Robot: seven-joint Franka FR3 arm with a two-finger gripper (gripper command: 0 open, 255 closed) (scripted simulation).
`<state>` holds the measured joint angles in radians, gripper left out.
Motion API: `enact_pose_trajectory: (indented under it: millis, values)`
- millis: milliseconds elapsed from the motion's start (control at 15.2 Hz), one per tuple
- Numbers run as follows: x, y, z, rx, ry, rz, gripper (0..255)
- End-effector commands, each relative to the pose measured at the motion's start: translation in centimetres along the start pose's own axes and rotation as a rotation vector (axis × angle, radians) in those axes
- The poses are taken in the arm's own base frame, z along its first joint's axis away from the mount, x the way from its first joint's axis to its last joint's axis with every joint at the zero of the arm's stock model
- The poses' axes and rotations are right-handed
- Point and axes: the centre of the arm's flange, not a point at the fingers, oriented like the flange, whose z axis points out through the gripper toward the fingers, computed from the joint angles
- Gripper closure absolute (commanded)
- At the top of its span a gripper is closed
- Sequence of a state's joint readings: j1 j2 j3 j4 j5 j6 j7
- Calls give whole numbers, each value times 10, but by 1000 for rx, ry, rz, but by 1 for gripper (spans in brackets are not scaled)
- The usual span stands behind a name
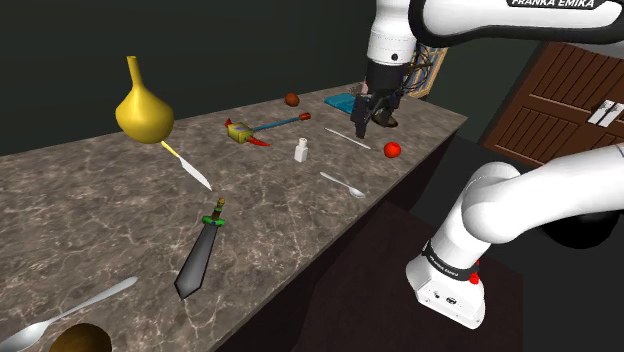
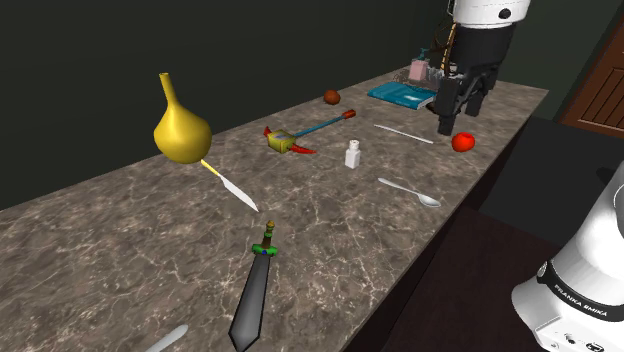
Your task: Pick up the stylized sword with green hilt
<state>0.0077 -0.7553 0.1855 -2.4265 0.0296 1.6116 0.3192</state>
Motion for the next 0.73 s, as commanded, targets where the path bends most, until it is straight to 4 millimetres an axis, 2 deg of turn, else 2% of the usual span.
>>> enact_pose_trajectory:
  millis: [0,660]
  values:
    - [2,-25,13,2,1,42,0]
    - [19,-142,69,8,3,231,0]
